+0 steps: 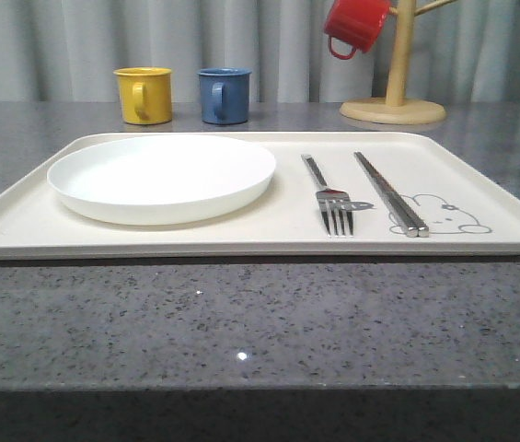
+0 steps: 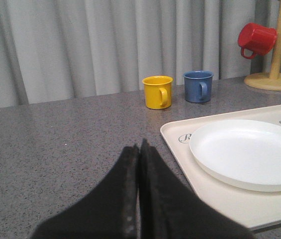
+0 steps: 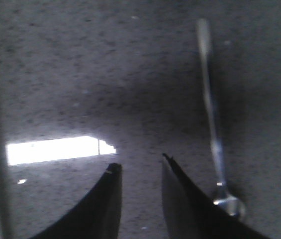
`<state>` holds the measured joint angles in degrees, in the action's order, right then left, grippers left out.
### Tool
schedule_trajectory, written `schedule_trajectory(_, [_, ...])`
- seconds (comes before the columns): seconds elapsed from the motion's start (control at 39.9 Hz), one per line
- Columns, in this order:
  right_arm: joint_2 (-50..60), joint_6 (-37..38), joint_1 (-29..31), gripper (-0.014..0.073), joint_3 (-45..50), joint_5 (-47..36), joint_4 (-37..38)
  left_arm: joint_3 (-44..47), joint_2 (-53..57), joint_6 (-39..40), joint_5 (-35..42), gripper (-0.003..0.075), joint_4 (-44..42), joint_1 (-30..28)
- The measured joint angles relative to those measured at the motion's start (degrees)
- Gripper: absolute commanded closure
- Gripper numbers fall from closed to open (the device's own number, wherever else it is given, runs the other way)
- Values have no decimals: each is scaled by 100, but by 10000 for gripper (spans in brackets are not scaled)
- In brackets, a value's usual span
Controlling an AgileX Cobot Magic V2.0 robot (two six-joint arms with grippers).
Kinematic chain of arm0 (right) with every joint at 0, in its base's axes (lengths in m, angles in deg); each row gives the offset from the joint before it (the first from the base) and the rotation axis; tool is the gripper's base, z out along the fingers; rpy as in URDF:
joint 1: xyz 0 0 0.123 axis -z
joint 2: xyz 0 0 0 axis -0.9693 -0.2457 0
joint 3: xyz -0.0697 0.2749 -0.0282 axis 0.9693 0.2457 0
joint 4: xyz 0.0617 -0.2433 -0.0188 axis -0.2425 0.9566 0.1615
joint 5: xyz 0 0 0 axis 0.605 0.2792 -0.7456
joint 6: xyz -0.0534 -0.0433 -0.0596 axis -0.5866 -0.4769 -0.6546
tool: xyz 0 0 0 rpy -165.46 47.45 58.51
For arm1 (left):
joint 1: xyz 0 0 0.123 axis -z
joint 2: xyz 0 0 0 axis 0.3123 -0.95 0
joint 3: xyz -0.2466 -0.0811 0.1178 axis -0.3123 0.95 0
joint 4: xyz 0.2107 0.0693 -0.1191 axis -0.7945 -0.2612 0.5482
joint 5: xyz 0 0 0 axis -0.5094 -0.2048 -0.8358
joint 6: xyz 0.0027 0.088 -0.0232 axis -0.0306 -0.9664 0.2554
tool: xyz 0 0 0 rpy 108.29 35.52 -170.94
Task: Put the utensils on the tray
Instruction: 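Grasp the steel spoon by its handle with the right gripper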
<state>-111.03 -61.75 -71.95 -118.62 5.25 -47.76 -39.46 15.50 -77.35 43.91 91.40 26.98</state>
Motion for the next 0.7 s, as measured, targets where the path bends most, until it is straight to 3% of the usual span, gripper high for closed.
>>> schedule_trajectory(0.25, [-51,-492,802,352,-9,33,44,0,0,0,0,738,0,0])
schedule_trajectory(0.7, [-850,-633,891,352,-9,35,21,0,0,0,0,738,0,0])
